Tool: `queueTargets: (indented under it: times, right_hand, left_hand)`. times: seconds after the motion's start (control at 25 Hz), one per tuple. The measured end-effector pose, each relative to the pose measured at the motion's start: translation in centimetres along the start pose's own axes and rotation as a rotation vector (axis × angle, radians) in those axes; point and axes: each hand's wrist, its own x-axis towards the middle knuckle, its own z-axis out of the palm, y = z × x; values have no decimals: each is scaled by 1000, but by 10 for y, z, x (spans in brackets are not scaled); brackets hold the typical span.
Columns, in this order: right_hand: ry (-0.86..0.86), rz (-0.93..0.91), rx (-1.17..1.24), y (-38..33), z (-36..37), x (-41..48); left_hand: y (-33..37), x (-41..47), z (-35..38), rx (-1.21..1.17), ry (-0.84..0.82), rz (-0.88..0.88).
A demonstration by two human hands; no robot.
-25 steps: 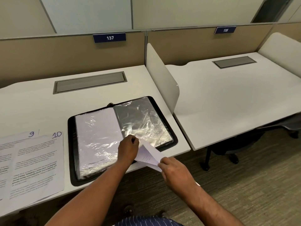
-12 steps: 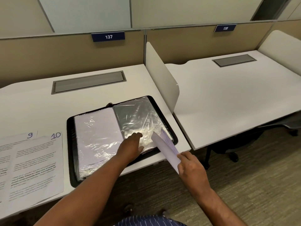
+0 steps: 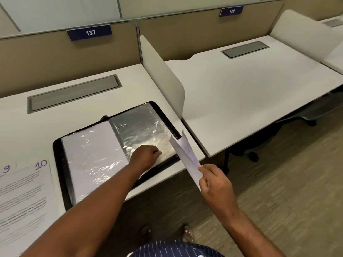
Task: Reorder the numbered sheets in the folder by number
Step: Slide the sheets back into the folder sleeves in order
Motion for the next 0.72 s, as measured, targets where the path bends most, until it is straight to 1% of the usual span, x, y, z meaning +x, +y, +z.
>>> queueTargets:
  times: [0.08,0.16,0.24,0.36,0.48,0.56,0.64,0.72]
  right_hand:
    - [-33,-65,-24,-4,4,-2]
    - [-23,-134,43,-14,8,-1]
    - [-1,-194,128,-25,13,1]
    - [-39,-203,159,-26,25,1]
    - [-118,-214,78,-23,31,2]
    - [-157,-214,28,-27,28,6]
    - [-187,-210,-16,-33,26,13]
    - [-214,-163,-41,-39,25,21]
  left_hand:
    - [-1,4,-5,-115,-70,-29]
    - [-5,8,-11,-201,-102,-61]
    - [-8,11,-19,-235,-97,-55]
    - [-11,14,-28,-429,-119,-140]
    - [-16,15,-35,-568,-131,-176]
    - [-15,13,-35,-509,-109,-130]
    - [-12,7,-31,-384,-71,-52]
    - [-7,0,-24,-241,-15,31]
